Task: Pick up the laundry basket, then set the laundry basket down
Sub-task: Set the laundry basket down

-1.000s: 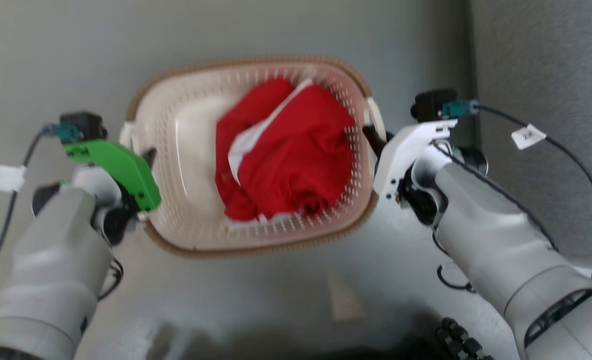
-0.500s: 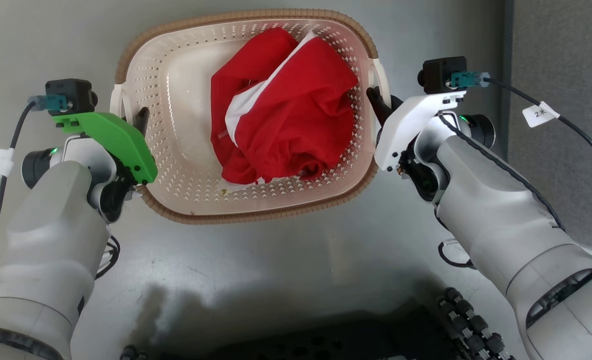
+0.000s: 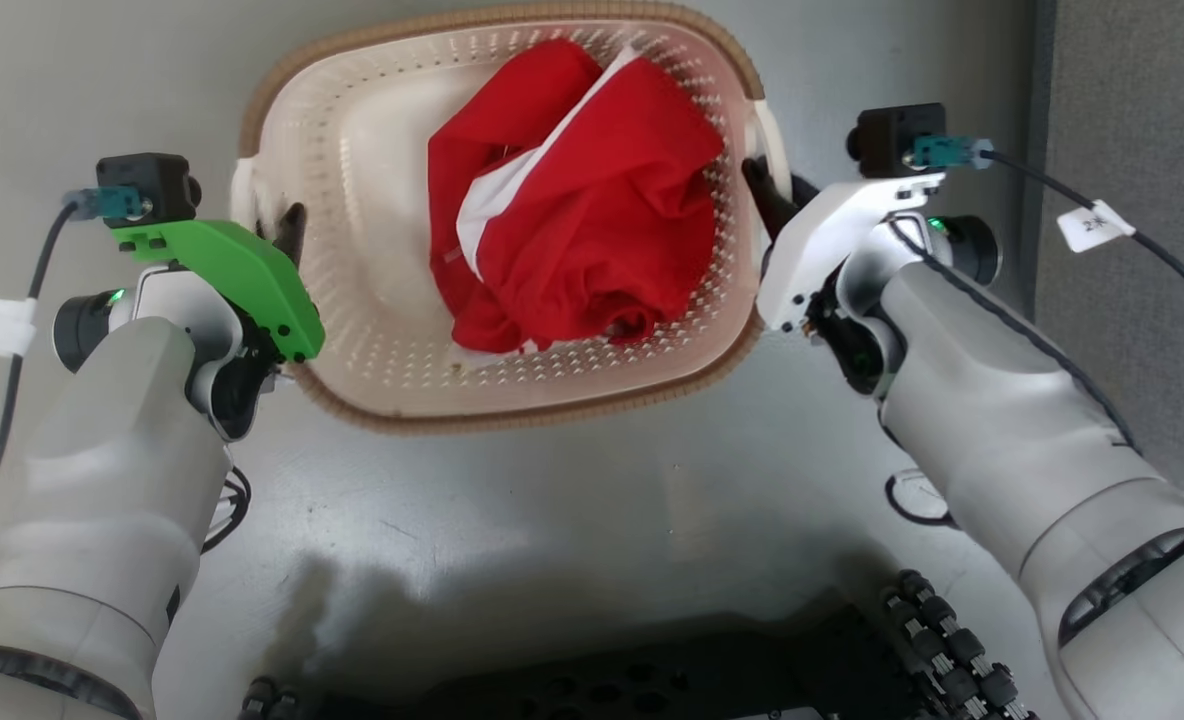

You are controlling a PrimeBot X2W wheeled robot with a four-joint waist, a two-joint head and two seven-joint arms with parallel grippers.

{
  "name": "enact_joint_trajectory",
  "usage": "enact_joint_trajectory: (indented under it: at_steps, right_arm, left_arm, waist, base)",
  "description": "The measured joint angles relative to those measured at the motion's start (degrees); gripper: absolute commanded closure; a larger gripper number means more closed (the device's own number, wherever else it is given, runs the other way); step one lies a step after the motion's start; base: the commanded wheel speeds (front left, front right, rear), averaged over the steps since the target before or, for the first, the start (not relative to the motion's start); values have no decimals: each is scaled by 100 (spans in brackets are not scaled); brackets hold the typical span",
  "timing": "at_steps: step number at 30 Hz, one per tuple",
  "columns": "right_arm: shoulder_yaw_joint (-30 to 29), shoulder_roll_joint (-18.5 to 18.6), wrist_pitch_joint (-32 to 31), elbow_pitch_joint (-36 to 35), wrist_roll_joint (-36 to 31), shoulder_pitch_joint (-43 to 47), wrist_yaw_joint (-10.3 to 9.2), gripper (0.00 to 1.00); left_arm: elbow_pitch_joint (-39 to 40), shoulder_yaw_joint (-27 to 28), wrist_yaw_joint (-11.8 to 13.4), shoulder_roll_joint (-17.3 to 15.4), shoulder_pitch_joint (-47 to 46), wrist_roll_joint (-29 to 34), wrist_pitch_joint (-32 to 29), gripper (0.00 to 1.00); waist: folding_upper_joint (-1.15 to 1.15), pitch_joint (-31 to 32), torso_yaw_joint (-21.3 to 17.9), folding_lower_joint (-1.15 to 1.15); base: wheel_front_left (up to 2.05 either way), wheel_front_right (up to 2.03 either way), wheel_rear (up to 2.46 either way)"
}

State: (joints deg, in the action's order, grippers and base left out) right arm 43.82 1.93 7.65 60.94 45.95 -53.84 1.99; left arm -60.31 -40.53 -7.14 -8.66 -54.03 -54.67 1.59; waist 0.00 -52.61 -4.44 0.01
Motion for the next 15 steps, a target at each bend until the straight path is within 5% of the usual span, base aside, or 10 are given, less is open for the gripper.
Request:
enact_joint_trajectory:
  at_steps: [1, 15]
  right_arm:
    - [10, 37, 23, -4, 5, -16, 10, 0]
    - [140, 163, 296, 133, 5, -88, 116, 0]
  left_arm:
    - [10, 0, 0, -5, -6, -41, -2, 0]
    - [75, -131, 1, -56, -57, -44, 411, 0]
  waist:
    - [0, -3, 7, 0]
    - [0, 112, 140, 0]
  base:
    - [0, 0, 0]
    - [0, 0, 0]
